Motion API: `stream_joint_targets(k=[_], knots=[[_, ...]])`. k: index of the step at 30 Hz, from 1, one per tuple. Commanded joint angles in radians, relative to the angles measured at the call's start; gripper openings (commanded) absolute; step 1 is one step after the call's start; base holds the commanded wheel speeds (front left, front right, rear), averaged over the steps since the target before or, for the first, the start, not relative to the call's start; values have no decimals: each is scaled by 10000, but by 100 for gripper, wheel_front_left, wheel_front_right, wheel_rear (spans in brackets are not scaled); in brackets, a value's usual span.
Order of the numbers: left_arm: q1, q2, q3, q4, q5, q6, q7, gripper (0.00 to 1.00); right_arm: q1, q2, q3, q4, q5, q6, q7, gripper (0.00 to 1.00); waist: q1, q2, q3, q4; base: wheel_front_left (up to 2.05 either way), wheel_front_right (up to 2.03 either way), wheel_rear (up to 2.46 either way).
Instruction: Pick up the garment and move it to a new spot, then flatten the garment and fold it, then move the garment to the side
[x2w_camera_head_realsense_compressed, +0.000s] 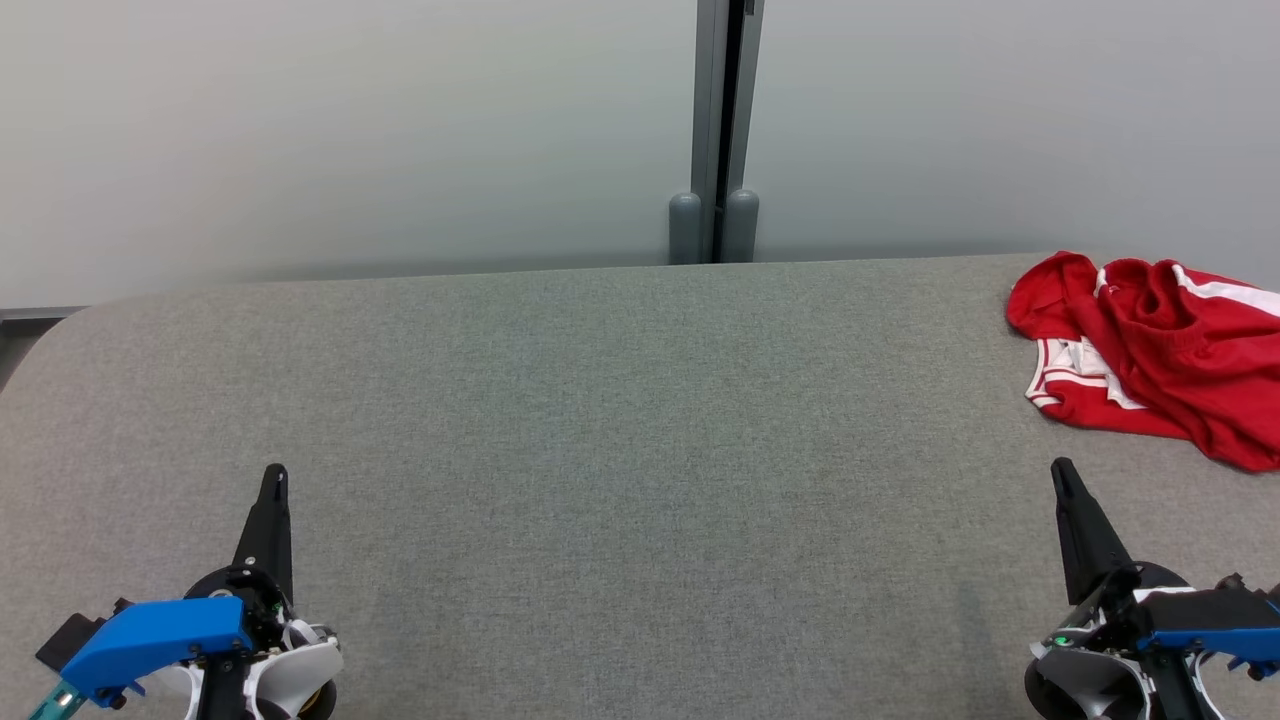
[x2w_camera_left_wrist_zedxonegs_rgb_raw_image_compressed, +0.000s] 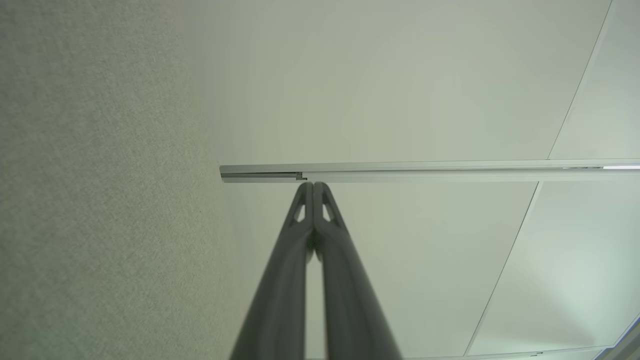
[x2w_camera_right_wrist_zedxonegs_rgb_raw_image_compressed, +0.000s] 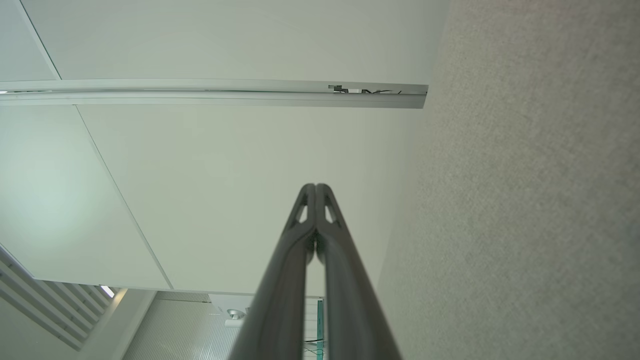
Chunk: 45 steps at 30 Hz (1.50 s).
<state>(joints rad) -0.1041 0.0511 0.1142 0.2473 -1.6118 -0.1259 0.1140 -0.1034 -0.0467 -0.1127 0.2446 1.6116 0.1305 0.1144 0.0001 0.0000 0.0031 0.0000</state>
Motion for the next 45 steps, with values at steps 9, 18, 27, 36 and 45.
stream_joint_targets(k=[9,18,27,36,45], knots=[[-100,-20,15,-39,-22,-94,37,0,-107,-66,-28,14,27,4,22,0,-1,0,0,0,0,0,0],[-100,-18,15,-39,-22,-94,38,0,-107,-66,-28,14,27,4,23,0,-1,0,0,0,0,0,0],[-100,-18,14,-40,-23,-94,38,0,-108,-66,-28,14,27,4,22,0,-1,0,0,0,0,0,0],[-100,-19,14,-40,-23,-94,38,0,-108,-66,-27,14,28,4,23,0,-1,0,0,0,0,0,0],[-100,-19,14,-41,-23,-94,37,0,-108,-66,-27,14,28,4,23,0,-1,0,0,0,0,0,0]])
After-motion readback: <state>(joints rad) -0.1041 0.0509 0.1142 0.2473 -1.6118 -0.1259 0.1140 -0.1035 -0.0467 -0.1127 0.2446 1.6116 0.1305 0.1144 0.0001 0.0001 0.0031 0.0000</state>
